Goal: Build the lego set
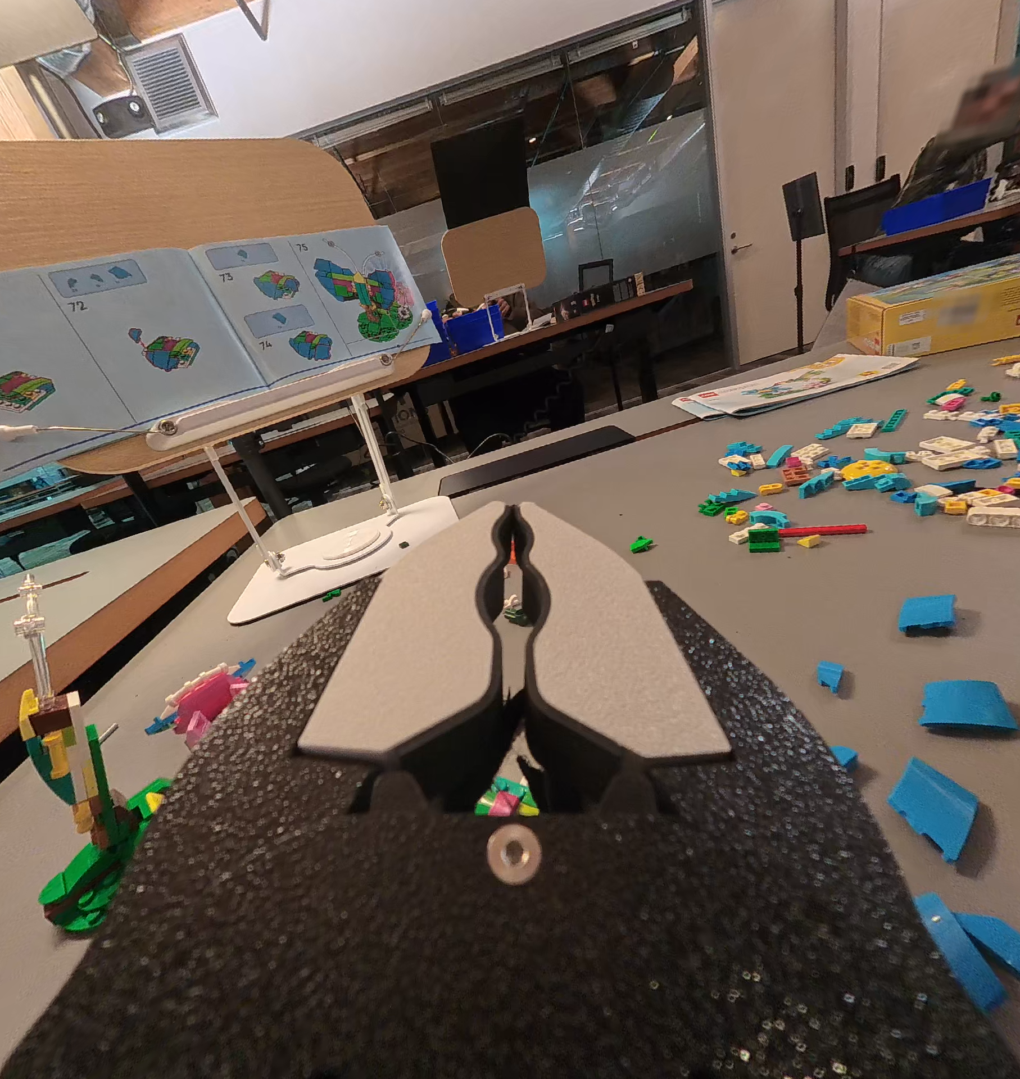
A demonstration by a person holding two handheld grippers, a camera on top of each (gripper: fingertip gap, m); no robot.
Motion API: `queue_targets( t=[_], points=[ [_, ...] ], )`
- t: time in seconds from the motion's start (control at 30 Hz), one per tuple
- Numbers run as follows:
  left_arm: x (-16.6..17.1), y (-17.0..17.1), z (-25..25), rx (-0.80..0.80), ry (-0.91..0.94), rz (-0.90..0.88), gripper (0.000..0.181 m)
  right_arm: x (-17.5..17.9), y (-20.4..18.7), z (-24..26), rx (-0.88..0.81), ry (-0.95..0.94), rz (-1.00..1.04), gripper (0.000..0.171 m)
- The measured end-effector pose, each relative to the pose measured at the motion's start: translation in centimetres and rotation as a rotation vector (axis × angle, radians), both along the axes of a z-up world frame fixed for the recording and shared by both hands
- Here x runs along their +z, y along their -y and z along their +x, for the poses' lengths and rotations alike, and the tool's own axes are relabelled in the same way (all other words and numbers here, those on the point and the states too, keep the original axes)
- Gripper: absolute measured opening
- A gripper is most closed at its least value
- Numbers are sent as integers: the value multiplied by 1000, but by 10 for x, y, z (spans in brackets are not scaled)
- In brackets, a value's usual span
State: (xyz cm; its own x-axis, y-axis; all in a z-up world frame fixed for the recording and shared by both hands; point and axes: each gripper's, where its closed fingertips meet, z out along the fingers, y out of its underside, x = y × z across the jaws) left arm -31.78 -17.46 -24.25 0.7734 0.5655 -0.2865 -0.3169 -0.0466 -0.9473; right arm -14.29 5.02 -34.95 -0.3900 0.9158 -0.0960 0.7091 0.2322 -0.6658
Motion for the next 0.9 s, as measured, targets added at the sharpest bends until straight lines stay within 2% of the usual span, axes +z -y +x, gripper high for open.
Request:
queue_targets(
  t=[0.4,0.57,0.67,0.77,0.9],
  points=[
    [-1,-2,3,-16,-10,-10,0,-2,-1,-10,19,85,40,17],
    [1,-6,10,-68,-4,2,0,3,-1,-12,37,6,108,17],
    [-1,-23,37,-285,83,-5,0,25,9,-21,73,-180,230,17],
    [-9,-43,78,-571,282,-56,0,59,39,-34,175,-458,471,17],
    [-19,-54,111,-775,488,-122,38,86,107,-45,378,-743,743,16]
  ],
)
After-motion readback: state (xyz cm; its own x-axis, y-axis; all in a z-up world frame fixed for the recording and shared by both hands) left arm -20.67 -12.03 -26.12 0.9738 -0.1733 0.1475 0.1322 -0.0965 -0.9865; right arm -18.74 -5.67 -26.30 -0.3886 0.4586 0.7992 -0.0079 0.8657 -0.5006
